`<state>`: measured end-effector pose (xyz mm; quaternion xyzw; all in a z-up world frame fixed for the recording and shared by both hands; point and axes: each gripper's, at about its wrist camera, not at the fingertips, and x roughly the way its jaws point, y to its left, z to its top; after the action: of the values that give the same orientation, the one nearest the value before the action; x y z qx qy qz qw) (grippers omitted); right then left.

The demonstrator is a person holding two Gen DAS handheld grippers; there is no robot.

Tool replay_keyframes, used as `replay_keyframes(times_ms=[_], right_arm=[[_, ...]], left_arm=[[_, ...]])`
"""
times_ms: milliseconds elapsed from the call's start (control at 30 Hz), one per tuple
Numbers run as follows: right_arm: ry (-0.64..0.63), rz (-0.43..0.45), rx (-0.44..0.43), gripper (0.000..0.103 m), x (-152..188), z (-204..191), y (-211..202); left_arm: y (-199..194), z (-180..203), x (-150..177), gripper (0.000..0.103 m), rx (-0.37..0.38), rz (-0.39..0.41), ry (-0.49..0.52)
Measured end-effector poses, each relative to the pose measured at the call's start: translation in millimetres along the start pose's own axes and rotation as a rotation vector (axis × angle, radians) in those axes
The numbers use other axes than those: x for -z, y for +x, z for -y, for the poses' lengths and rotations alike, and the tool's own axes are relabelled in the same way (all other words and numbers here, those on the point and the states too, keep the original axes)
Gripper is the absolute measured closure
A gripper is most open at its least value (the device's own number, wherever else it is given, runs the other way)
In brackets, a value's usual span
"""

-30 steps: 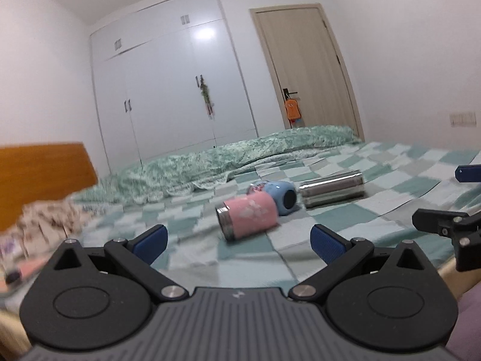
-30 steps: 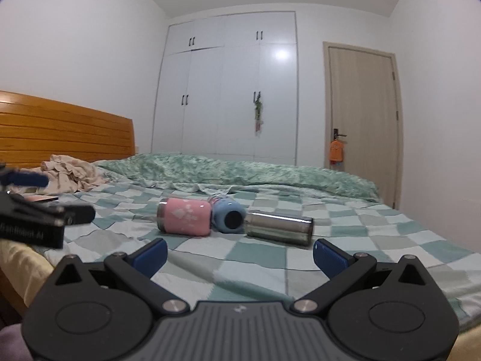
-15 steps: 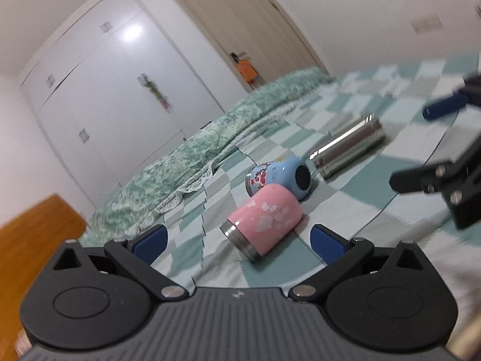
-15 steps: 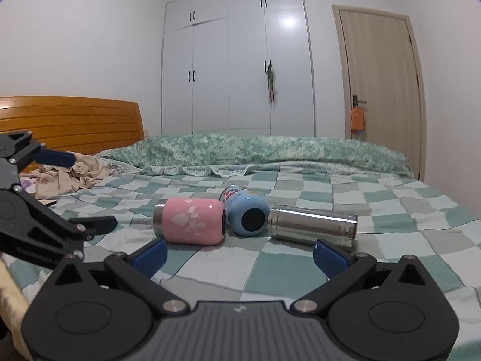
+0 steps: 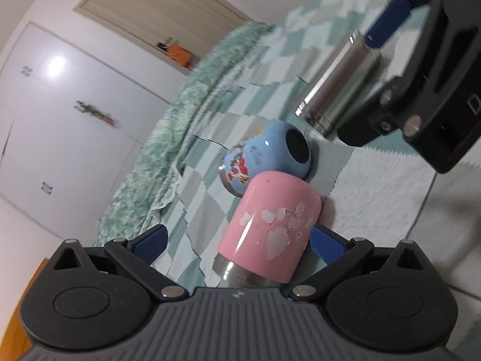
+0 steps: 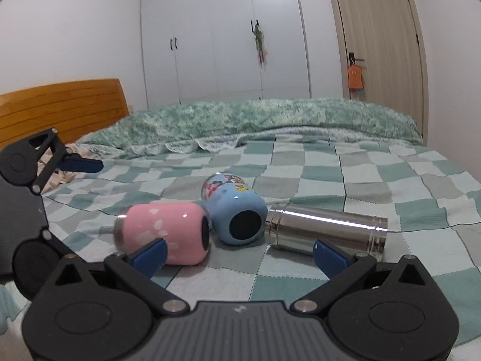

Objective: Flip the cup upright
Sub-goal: 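Move the left tool toward the pink cup lying on its side, then close the left tool on the pink cup's body and lift it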

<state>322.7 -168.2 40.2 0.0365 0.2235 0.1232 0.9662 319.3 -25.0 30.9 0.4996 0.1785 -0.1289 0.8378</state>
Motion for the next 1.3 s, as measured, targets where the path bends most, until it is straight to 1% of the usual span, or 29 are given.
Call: replay_keyframes(times_ms=[133,267,333,400,433,467,500,533,600,667,767,867,1000,1133,1200,1300], right_arm=[[0.026,-0.063,0.006,0.000,1,2,23],[0.043,-0.091,0.010,0.000,10,5,37],[0.049,-0.105,0.006,0.000,14,8,41],[0.045,-0.115,0.010,0.000,17,8,43],[0.046,-0.118,0.004,0.000,20,8,44],[0.046,-0.121,0.000,0.000,20,9,45],[0.043,-0.126,0.001,0.000,21,8,46],[0.041,-0.132,0.005,0.000,23,8,48],[0.051,-0.146,0.005,0.000,25,10,50],[0.061,-0.147,0.004,0.000,25,11,49],[0.062,-0.126,0.002,0.000,23,11,45],[0.051,-0.105,0.003,0.000,20,8,38],[0.048,-0.070,0.007,0.000,15,7,22],[0.068,-0.044,0.005,0.000,12,9,-4],[0.077,-0.029,0.007,0.000,13,12,-25],[0.086,-0.024,0.019,0.000,19,20,-55]], left_arm=[[28,4,1,0.000,0.051,-0.026,0.068],[56,11,4,0.000,0.086,-0.044,0.132],[70,14,4,0.000,0.110,-0.066,0.155],[83,15,6,0.000,0.120,-0.068,0.159],[87,11,6,0.000,0.138,-0.066,0.149],[90,9,5,0.001,0.155,-0.065,0.139],[92,5,6,0.012,0.189,-0.064,0.126],[94,2,6,0.014,0.213,-0.070,0.107],[93,5,6,0.015,0.201,-0.062,0.104],[88,10,8,0.015,0.172,-0.037,0.114],[81,10,8,0.015,0.169,-0.032,0.097],[70,14,8,0.016,0.146,-0.016,0.123],[46,17,5,0.015,0.131,0.015,0.145],[15,18,-3,0.015,0.100,0.052,0.151],[-6,20,-8,0.015,0.090,0.076,0.161],[-40,30,-17,0.015,0.098,0.108,0.173]])
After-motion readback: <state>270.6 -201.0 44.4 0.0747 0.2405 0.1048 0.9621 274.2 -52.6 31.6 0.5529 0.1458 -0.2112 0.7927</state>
